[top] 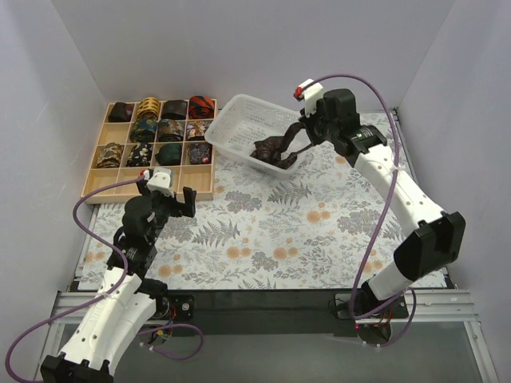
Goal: Roll the ties
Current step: Move the tie to the center of the board, then flatten the tie
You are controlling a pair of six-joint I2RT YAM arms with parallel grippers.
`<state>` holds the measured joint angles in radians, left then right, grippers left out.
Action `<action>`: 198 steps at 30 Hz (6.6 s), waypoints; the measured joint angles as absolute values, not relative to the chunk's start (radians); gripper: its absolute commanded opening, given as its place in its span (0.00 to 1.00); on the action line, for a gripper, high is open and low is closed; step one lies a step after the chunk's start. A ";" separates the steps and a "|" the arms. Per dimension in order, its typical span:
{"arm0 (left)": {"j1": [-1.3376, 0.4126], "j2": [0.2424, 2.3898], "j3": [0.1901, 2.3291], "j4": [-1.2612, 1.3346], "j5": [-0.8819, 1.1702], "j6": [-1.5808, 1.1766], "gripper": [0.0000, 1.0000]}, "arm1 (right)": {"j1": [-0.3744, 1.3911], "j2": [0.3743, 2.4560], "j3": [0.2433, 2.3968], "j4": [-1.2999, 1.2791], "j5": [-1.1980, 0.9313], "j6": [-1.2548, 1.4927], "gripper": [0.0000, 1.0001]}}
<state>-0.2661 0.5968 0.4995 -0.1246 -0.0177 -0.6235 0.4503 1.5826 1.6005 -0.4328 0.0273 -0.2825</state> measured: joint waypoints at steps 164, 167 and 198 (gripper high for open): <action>-0.308 0.926 0.627 -0.137 0.060 -0.678 0.89 | 0.278 1.378 0.905 -0.113 0.068 0.280 0.69; -0.308 0.926 0.627 -0.137 0.074 -0.678 0.89 | 0.238 1.250 0.785 -0.241 0.067 0.280 0.72; -0.308 0.926 0.627 -0.139 0.125 -0.680 0.89 | 0.224 1.070 0.586 -0.487 -0.163 0.244 0.41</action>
